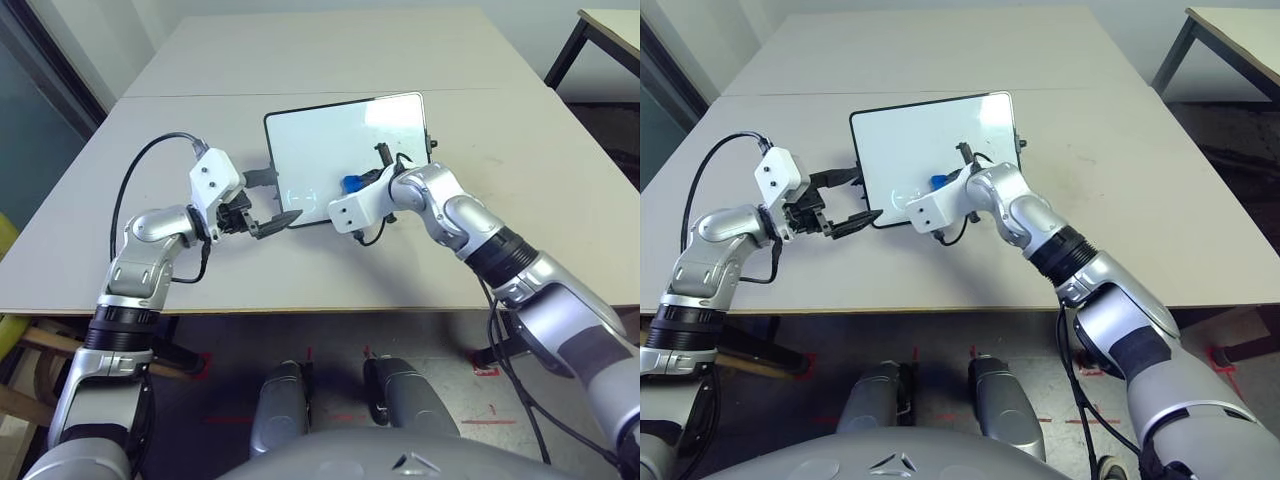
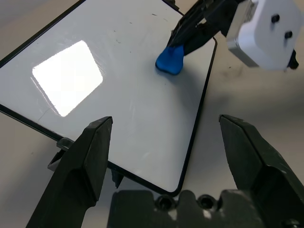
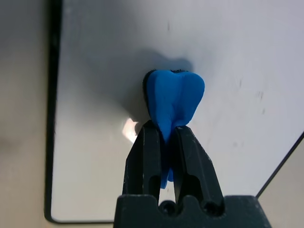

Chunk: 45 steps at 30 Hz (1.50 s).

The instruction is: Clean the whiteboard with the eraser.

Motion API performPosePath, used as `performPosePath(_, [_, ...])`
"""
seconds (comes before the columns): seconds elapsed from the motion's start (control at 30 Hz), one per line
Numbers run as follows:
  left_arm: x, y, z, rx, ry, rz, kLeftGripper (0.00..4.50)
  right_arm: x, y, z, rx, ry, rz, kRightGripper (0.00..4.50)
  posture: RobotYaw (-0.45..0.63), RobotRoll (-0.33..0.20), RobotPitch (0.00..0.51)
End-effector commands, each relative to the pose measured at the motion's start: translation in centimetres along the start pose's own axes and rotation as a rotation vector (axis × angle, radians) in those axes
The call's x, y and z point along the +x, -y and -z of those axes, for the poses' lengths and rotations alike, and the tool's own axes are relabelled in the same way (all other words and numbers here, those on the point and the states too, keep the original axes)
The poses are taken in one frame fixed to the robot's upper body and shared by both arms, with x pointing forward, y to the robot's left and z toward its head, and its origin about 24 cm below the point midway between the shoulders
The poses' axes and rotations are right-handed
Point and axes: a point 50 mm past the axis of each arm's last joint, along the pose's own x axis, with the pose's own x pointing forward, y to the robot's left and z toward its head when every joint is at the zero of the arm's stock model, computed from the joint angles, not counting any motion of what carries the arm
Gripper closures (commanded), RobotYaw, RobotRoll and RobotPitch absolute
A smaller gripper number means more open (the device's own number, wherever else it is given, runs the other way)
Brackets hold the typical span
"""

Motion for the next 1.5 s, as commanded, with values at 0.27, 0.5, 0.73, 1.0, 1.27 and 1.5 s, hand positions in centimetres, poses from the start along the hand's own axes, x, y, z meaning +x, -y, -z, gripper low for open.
performPosePath(0.27, [0.5,0.1,0.2,0.006,-0.005,0.027,0.00,-3.6,1.7,1.3,0.136,0.065,-0.044,4.36,-0.16,0.000,0.091])
performPosePath(0.5, [0.7,0.2,0.3,0.001,-0.001,0.031,0.00,-6.4,4.4,5.5,0.296,-0.005,0.010,4.36,-0.18,0.000,0.092])
performPosePath(0.73, [0.9,0.1,0.4,0.001,0.003,0.032,0.00,-7.6,3.6,12.9,0.573,-0.230,0.007,4.37,-0.18,0.000,0.093])
performPosePath(1.0, [1.1,0.2,0.5,-0.001,0.007,0.036,0.00,-7.3,0.0,17.7,1.014,-0.355,-0.138,4.38,-0.20,0.000,0.098])
performPosePath(1.27, [1.3,0.2,0.6,-0.001,0.009,0.035,0.00,-4.9,-2.8,17.7,1.366,-0.346,-0.269,4.38,-0.19,0.000,0.107])
performPosePath(1.5, [0.9,0.4,0.7,-0.003,0.002,0.025,0.00,-3.8,-4.1,17.1,1.470,-0.356,-0.306,4.38,-0.17,0.000,0.111])
